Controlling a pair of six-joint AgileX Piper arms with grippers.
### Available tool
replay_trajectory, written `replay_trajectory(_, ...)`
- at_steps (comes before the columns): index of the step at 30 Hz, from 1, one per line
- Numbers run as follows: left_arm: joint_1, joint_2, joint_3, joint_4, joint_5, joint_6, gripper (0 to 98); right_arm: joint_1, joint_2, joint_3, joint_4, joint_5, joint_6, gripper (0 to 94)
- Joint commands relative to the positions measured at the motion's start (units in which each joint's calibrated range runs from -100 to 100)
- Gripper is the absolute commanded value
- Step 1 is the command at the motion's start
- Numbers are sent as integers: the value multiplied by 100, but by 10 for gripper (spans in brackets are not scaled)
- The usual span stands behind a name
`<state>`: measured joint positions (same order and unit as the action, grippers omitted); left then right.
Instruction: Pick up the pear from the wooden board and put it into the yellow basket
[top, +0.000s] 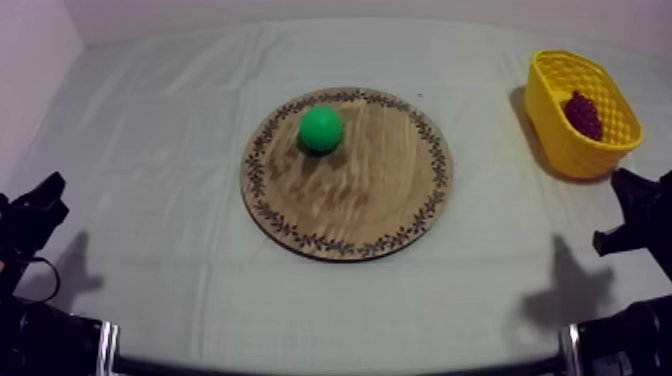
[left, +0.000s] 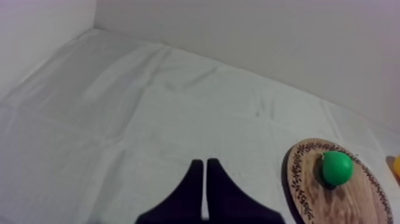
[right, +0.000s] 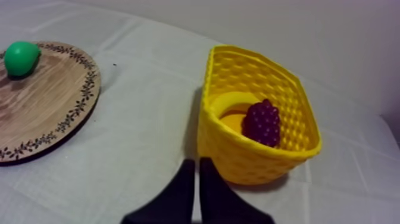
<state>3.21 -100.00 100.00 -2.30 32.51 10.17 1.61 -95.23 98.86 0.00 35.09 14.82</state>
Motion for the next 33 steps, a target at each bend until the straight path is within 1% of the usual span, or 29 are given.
replay_trajectory(1,2,0,0,-2,-1,1,1,-20,89,-135,146,-52,-23,4)
replay_trajectory(4,2,0,0,-2,-1,1,1,-85,341,-514,281,41,-35,4)
replay_trajectory(7,2,0,0,-2,-1,1,1,-175,770,-1097,259,292,29,5)
replay_trajectory(11,2,0,0,-2,-1,1,1,-357,1606,-2054,164,637,102,5)
replay_trajectory(16,2,0,0,-2,-1,1,1,-775,2895,-3427,134,1119,14,6)
replay_trajectory(20,2,0,0,-2,-1,1,1,-1183,4035,-4616,237,1540,-164,6)
replay_trajectory(23,2,0,0,-2,-1,1,1,-1494,4986,-5701,367,2053,-363,6)
replay_trajectory(28,2,0,0,-2,-1,1,1,-1986,6549,-7658,608,3203,-752,6)
replay_trajectory(33,2,0,0,-2,-1,1,1,-2379,7881,-9186,844,4089,-1086,5)
